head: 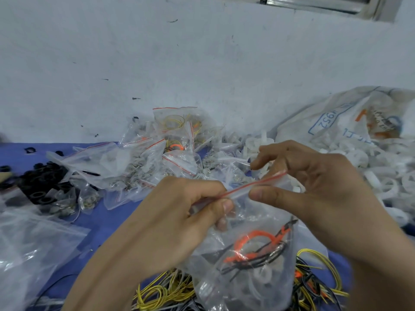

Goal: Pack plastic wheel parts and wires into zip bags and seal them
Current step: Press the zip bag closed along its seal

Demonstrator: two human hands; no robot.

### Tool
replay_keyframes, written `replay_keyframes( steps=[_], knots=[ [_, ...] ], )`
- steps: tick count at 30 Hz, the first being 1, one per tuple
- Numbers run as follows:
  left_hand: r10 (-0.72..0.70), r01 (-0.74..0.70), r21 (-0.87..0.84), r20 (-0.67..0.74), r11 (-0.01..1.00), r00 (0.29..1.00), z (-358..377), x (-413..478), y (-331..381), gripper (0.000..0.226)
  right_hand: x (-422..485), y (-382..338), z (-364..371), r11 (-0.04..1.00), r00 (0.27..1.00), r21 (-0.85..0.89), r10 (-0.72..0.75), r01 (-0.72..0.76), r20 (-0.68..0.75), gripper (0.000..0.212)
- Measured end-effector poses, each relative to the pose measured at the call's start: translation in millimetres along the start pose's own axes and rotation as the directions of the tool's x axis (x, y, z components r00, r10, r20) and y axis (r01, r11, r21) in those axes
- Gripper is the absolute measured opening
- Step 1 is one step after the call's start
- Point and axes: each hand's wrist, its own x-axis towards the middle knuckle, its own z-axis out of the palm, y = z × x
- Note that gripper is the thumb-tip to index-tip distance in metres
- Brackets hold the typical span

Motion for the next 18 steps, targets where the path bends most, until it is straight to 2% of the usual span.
replay_keyframes(
  steps=[5, 7, 10, 13, 18],
  knots=[
    [-0.014, 0.014, -0.010, 0.002, 1.000, 1.000, 0.4, 0.3, 0.8, 0.025, -1.7, -0.2, -1.2, 0.996, 0.999, -0.077, -0.046, 0.048, 0.025, 0.025],
    [-0.017, 0.017, -0.009, 0.003, 1.000, 1.000, -0.5, -0.3, 0.5, 0.022, -1.8, 0.7, -2.1, 0.999, 0.999, -0.033, -0.034, 0.035, 0.022, 0.029],
    [-0.026, 0.026, -0.019, 0.002, 0.999, 1.000, -1.8, -0.7, 0.6, 0.025, -2.3, 2.7, -5.9, 0.997, 1.000, 0.082, -0.015, 0.015, 0.000, 0.023],
    [-0.047, 0.047, -0.016, 0.006, 0.999, 0.999, 0.2, -0.2, 0.3, 0.029, -3.5, 4.6, -8.1, 0.997, 0.997, 0.035, -0.073, 0.072, 0.010, 0.026],
    [-0.078, 0.077, 0.031, 0.017, 0.997, 0.997, -0.9, -1.7, -4.0, 0.029, -3.8, 6.1, -7.3, 0.995, 0.996, 0.027, -0.093, 0.093, 0.002, 0.016]
  ],
)
